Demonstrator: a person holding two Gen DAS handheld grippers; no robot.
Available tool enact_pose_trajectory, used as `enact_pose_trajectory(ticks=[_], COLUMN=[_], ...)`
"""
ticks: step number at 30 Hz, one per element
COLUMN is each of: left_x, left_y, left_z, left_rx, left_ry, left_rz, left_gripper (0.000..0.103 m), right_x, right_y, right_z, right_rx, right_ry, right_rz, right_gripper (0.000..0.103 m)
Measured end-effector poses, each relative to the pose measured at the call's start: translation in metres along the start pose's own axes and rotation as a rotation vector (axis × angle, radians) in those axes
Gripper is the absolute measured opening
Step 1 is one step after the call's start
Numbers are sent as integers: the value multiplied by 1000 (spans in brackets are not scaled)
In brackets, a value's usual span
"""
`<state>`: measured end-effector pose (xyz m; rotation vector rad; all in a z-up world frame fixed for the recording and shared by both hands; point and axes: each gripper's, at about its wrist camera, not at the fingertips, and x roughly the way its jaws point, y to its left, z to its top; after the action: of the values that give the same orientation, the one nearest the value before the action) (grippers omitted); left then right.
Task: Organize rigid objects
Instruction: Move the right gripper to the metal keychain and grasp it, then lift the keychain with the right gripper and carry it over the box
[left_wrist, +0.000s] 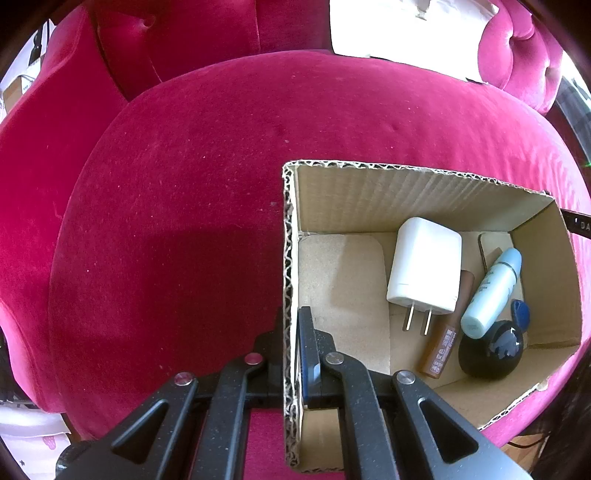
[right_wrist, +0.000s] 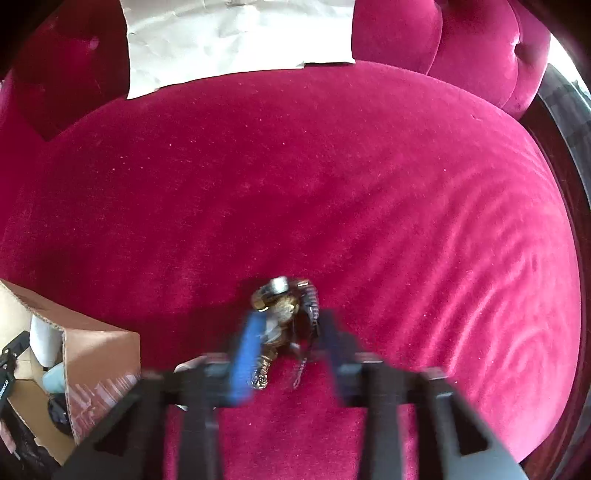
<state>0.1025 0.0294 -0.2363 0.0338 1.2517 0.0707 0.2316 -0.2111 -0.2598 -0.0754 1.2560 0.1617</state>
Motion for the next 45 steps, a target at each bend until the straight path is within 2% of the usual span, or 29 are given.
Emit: enact_pose_trajectory(ticks=[2, 7, 12, 19, 34, 45], left_x=[0, -1, -1, -2, -2, 0], left_y=[0, 0, 1, 0, -2, -5], left_z=[0, 0, 0, -1, -1, -2], left_rx=[-2, -2, -8, -3, 13, 13], left_ry=[0, 1, 1, -4, -7, -13], left_rz=[0, 1, -3, -1, 0, 4], left_gripper=[4, 4, 4, 4, 4, 4], right_x=[-2, -5, -19, -35, -90, -116], right_y=[2, 5, -5, -15, 3, 36], right_z=[0, 0, -15, -17, -29, -32], right_rx=[-7, -14, 0, 10, -16, -78], right_ry=[-4, -6, -15, -39, -105, -129], right_rz=[10, 10, 14, 19, 27, 53], right_gripper=[8, 8, 8, 8, 8, 8])
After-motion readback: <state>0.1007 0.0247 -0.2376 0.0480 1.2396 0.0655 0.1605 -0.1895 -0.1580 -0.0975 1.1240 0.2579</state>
